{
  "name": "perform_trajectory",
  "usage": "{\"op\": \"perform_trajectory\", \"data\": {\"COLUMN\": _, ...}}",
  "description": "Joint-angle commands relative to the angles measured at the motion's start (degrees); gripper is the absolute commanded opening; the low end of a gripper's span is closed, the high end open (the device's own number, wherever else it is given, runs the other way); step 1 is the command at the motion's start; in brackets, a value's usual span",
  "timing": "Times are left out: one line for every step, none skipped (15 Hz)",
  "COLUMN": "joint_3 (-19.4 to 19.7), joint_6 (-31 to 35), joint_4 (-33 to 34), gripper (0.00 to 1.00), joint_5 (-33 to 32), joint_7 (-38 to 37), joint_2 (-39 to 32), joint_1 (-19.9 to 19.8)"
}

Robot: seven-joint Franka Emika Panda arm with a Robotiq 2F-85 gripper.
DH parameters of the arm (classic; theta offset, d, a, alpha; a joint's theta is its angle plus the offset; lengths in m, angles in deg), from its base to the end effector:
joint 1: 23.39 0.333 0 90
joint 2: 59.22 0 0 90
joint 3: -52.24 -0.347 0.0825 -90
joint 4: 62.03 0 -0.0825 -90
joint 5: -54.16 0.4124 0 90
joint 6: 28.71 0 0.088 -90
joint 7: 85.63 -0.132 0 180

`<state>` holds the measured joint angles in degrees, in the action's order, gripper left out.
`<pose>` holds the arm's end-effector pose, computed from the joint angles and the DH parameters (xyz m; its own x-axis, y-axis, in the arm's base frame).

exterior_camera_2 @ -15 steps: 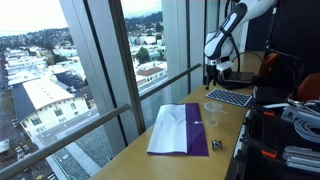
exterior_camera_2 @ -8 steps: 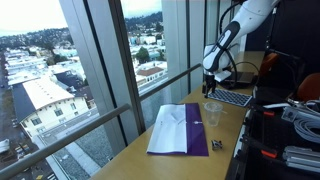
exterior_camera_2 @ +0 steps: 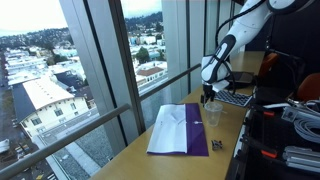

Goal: Put the straw in the cup

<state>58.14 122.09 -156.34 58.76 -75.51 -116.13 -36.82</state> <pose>0.6568 -0.2275 0.0019 0.9830 -0.1836 -0.0085 -0.1830 -0.9820 0.0464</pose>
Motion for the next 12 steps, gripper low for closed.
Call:
{"op": "perform_trajectory", "data": {"joint_3": -0.2, "joint_6": 2.3, "joint_4": -2.7, "gripper": 1.0, "joint_5": -0.9, "joint_7": -2.2, "joint_2": 0.5, "joint_1": -0.3}}
{"op": "perform_trajectory", "data": {"joint_3": 0.1, "joint_6": 2.9, "joint_4": -3.9, "gripper": 1.0, "joint_5": -1.0, "joint_7": -2.3, "joint_2": 0.8, "joint_1": -0.4}}
{"op": "perform_trajectory", "data": {"joint_3": 0.2, "joint_6": 3.4, "joint_4": -4.6, "gripper": 1.0, "joint_5": -1.1, "joint_7": -2.3, "joint_2": 0.9, "joint_1": -0.6}}
{"op": "perform_trajectory", "data": {"joint_3": 0.3, "joint_6": 4.0, "joint_4": -5.3, "gripper": 1.0, "joint_5": -1.1, "joint_7": -2.2, "joint_2": 1.0, "joint_1": -0.9}}
{"op": "perform_trajectory", "data": {"joint_3": 0.4, "joint_6": 4.6, "joint_4": -5.8, "gripper": 1.0, "joint_5": -1.1, "joint_7": -2.1, "joint_2": 1.0, "joint_1": -1.2}}
{"op": "perform_trajectory", "data": {"joint_3": 0.5, "joint_6": 5.2, "joint_4": -6.0, "gripper": 1.0, "joint_5": -1.2, "joint_7": -1.9, "joint_2": 0.8, "joint_1": -1.4}}
{"op": "perform_trajectory", "data": {"joint_3": 0.4, "joint_6": 5.6, "joint_4": -5.9, "gripper": 0.98, "joint_5": -1.2, "joint_7": -1.7, "joint_2": 0.7, "joint_1": -1.8}}
{"op": "perform_trajectory", "data": {"joint_3": 0.4, "joint_6": 6.1, "joint_4": -5.8, "gripper": 0.74, "joint_5": -1.3, "joint_7": -1.6, "joint_2": 0.6, "joint_1": -2.0}}
{"op": "perform_trajectory", "data": {"joint_3": 0.4, "joint_6": 6.7, "joint_4": -5.8, "gripper": 0.74, "joint_5": -1.4, "joint_7": -1.5, "joint_2": 0.5, "joint_1": -2.1}}
{"op": "perform_trajectory", "data": {"joint_3": 0.5, "joint_6": 7.0, "joint_4": -5.5, "gripper": 0.68, "joint_5": -1.7, "joint_7": -1.5, "joint_2": 0.3, "joint_1": -2.3}}
{"op": "perform_trajectory", "data": {"joint_3": 0.5, "joint_6": 7.4, "joint_4": -5.4, "gripper": 0.59, "joint_5": -1.8, "joint_7": -1.4, "joint_2": 0.3, "joint_1": -2.4}}
{"op": "perform_trajectory", "data": {"joint_3": 0.6, "joint_6": 7.4, "joint_4": -4.9, "gripper": 0.52, "joint_5": -2.1, "joint_7": -1.5, "joint_2": 0.1, "joint_1": -2.6}}
